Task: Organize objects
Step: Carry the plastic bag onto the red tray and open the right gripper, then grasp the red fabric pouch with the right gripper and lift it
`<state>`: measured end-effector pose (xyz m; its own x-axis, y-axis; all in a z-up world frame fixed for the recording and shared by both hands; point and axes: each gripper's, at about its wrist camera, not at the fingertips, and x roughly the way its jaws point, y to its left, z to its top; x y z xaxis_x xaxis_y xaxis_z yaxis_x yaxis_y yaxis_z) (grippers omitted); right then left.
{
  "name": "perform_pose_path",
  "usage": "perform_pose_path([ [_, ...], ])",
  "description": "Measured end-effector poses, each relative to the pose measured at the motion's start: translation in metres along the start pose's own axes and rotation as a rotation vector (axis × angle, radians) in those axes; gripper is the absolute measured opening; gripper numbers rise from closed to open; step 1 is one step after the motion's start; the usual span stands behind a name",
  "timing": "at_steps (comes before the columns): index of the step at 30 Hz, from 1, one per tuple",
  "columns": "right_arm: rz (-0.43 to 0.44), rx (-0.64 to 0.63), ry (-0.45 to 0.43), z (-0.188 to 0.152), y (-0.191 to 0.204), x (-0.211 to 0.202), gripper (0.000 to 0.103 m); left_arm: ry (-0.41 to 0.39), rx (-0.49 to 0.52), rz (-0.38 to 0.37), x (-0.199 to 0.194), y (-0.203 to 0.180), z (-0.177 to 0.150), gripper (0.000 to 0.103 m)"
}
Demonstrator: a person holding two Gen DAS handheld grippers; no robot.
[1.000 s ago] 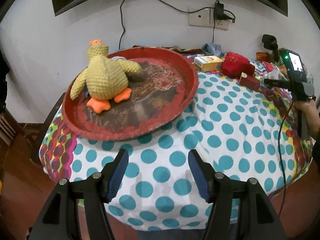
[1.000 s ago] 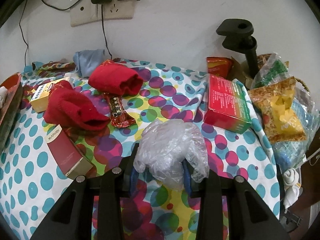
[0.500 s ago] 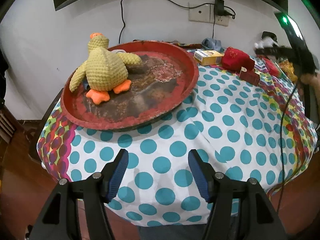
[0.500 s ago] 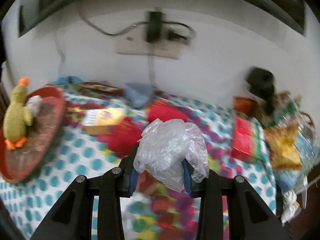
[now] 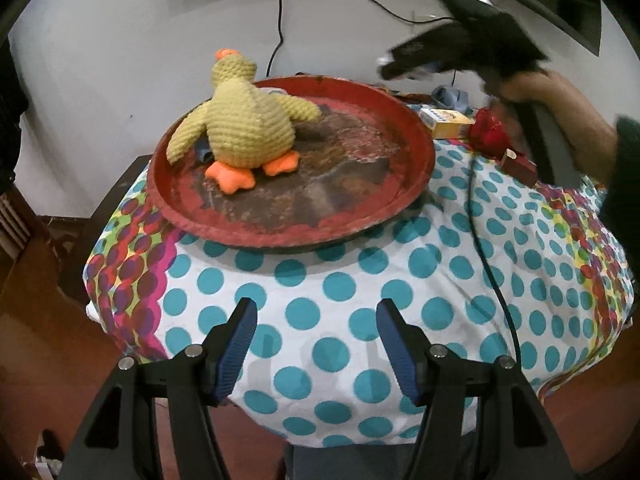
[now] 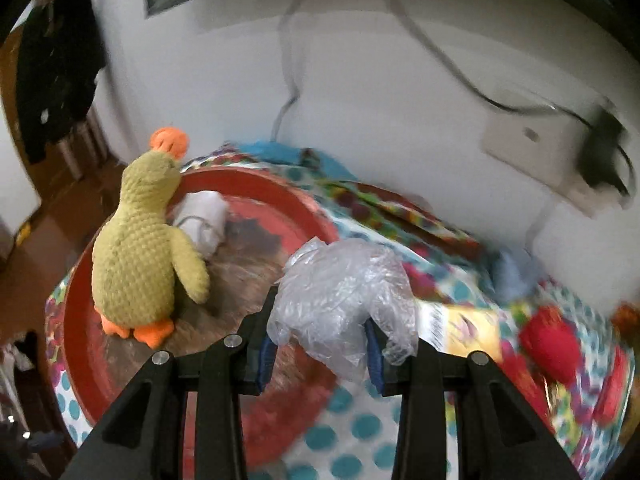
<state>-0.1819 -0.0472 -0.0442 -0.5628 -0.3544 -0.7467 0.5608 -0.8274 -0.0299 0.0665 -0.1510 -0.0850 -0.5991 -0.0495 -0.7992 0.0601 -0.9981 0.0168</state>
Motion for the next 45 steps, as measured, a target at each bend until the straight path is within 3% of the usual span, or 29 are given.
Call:
perform_pose_path([
  [7, -0.013, -0.093, 0.073, 0.03, 0.045, 0.06, 0.036, -0.003, 0.017, 0.036, -0.001, 0.008, -0.008, 0.064],
  [15, -0.039, -0.025, 0.145, 0.039, 0.048, 0.104, 0.036, 0.032, 0.058, 0.005, 0.012, -0.003, -0.01, 0.064],
  [16, -0.036, -0.017, 0.155, 0.039, 0.047, 0.109, 0.038, 0.031, 0.061, 0.0, 0.012, -0.005, -0.01, 0.064],
  [18, -0.041, 0.002, 0.163, 0.04, 0.042, 0.111, 0.054, 0.033, 0.069, -0.004, 0.013, -0.007, -0.011, 0.064],
  [20, -0.031, -0.014, 0.122, 0.039, 0.043, 0.103, 0.088, 0.047, 0.076, -0.021, 0.016, -0.009, -0.011, 0.064],
  [25, -0.026, -0.065, 0.026, 0.028, 0.041, 0.058, 0.091, 0.041, 0.075, -0.023, 0.015, -0.011, -0.009, 0.064],
  [31, -0.055, -0.062, -0.012, -0.011, -0.009, -0.009, 0.091, 0.049, 0.068, -0.036, 0.015, -0.019, -0.006, 0.064],
  [34, -0.169, -0.049, 0.0, -0.038, -0.055, -0.037, 0.091, 0.047, 0.065, -0.057, 0.013, -0.025, -0.007, 0.064],
  [40, -0.311, -0.046, 0.124, -0.07, -0.126, -0.029, 0.092, 0.042, 0.098, -0.061, 0.005, -0.044, -0.008, 0.064],
  [45, -0.298, -0.03, 0.148, -0.085, -0.14, -0.014, 0.091, 0.047, 0.125, -0.041, 0.003, -0.05, -0.007, 0.064],
])
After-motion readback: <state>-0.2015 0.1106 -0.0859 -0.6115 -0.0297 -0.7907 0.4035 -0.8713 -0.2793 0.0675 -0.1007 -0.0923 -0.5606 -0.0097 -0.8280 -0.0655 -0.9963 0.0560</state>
